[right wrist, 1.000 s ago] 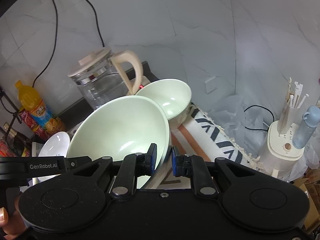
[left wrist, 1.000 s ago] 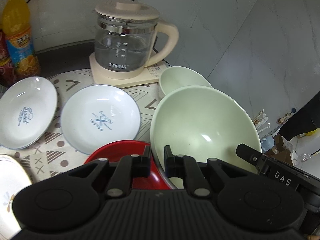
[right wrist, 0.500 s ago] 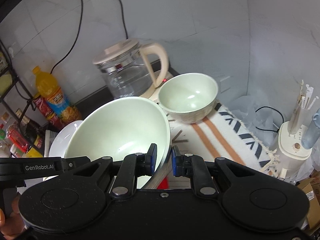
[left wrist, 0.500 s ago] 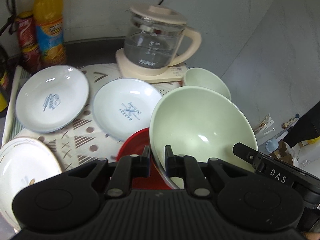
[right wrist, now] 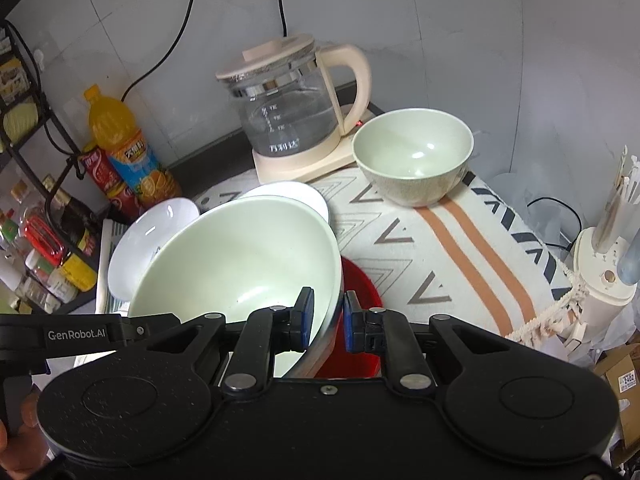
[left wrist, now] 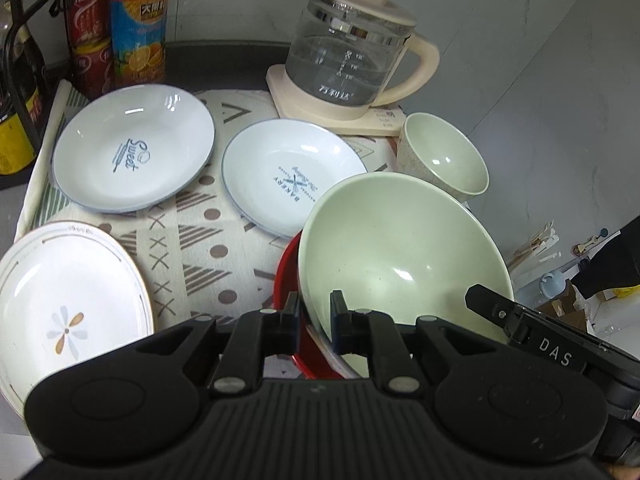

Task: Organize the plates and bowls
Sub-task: 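Carry the large green bowl with both grippers and lower it into the red bowl, then open both grippers to release the green bowl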

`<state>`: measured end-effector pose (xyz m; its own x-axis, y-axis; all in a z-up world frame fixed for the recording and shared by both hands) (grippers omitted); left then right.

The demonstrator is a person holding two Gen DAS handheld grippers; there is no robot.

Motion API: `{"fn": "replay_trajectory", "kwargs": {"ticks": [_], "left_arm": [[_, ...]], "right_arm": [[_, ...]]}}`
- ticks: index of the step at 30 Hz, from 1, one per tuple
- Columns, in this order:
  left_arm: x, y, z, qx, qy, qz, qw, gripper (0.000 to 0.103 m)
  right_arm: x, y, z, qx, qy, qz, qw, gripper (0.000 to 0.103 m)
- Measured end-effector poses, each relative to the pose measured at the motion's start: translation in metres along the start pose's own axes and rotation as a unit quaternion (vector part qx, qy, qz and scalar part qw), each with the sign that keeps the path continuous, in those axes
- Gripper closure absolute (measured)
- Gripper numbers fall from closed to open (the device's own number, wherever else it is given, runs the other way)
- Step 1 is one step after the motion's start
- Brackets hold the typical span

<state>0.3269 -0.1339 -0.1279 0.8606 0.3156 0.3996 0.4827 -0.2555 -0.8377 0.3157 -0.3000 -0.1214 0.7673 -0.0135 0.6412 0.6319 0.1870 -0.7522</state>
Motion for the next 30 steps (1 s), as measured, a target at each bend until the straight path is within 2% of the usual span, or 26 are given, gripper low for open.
{"fn": "replay_trajectory", "kwargs": {"ticks": [18, 27, 30], "left_arm": [[-0.01, 0.037, -0.003, 0.017, -0.01, 0.053, 0.9984, 0.09], [0.0, 0.037, -0.001, 0.023, -0.012, 0.06, 0.9979, 0.089], [0.003, 0.032, 0.0, 0.024, -0.009, 0.054, 0.9982, 0.085]], "right_arm": [[-0.014, 0.03, -0.017, -0.015, 0.009, 0.035, 0.999, 0.091], [-0.01, 0.041, -0.022, -0.023, 0.008, 0.041, 0.999, 0.094], [-0.008, 0.043, -0.022, -0.026, 0.011, 0.039, 0.999, 0.094]]}}
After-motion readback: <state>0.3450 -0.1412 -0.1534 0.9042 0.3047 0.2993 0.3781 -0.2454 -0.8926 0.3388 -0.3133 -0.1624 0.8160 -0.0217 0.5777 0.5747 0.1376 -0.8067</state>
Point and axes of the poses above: each gripper's, at about its wrist camera, not at the fingertips, and y roughly the way its jaws point, z to its left, x to its top, the point moved 4 cm from there along y, roughly the way its jaws point, and after that the axes turned 10 degrees about -y, right-handed, at the moved point
